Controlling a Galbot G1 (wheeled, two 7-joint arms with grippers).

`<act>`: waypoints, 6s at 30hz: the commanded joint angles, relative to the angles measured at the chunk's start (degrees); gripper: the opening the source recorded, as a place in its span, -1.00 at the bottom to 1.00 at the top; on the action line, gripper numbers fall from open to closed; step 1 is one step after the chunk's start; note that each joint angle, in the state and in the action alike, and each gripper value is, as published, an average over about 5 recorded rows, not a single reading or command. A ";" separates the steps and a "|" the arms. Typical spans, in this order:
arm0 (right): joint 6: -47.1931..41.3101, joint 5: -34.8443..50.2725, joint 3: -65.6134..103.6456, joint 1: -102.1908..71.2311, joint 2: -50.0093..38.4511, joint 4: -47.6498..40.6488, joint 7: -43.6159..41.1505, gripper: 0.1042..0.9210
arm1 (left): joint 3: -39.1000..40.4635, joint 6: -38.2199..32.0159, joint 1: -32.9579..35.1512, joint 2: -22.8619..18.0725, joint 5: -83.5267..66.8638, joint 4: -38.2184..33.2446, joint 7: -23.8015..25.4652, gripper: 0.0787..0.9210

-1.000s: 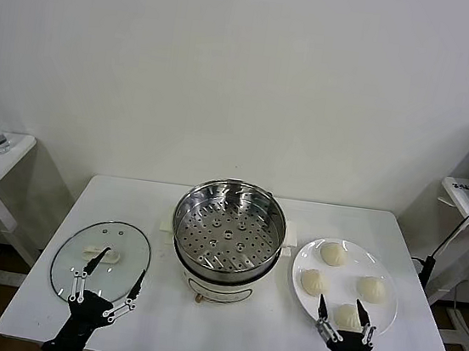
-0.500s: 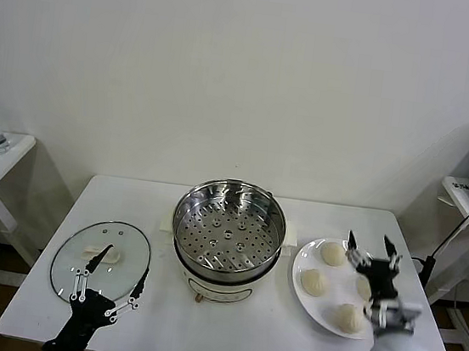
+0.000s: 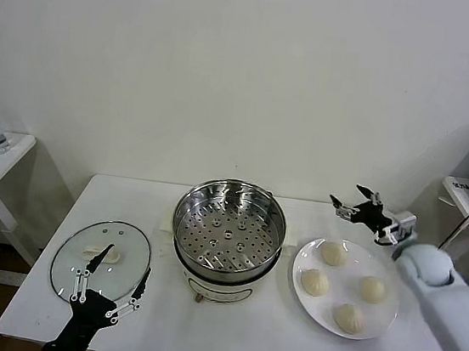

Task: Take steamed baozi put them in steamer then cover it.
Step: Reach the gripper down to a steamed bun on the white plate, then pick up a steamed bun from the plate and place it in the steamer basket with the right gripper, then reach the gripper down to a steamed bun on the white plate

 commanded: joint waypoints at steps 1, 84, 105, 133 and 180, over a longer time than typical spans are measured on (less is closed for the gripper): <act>1.15 -13.59 -13.89 15.87 -0.91 -10.71 -24.32 0.76 | -0.02 -0.11 0.10 -0.15 0.02 -0.01 -0.16 0.77; 35.44 -35.63 -38.87 43.86 29.17 5.99 -29.40 0.31 | -1.30 -0.77 1.48 -0.74 0.89 -2.33 -1.77 0.77; 39.32 -49.32 -34.65 32.78 39.93 -9.99 -28.91 0.32 | -2.01 -1.11 1.73 -0.58 0.66 -3.08 -2.09 0.77; 25.58 -27.45 -35.23 39.92 26.47 1.94 -33.43 0.76 | -2.33 -1.46 1.48 -0.68 0.55 -2.97 -2.19 0.77; -8.16 -8.18 -48.98 26.03 3.13 3.80 -23.89 0.76 | -1.44 -1.13 0.30 -1.14 0.54 -1.70 -2.12 0.77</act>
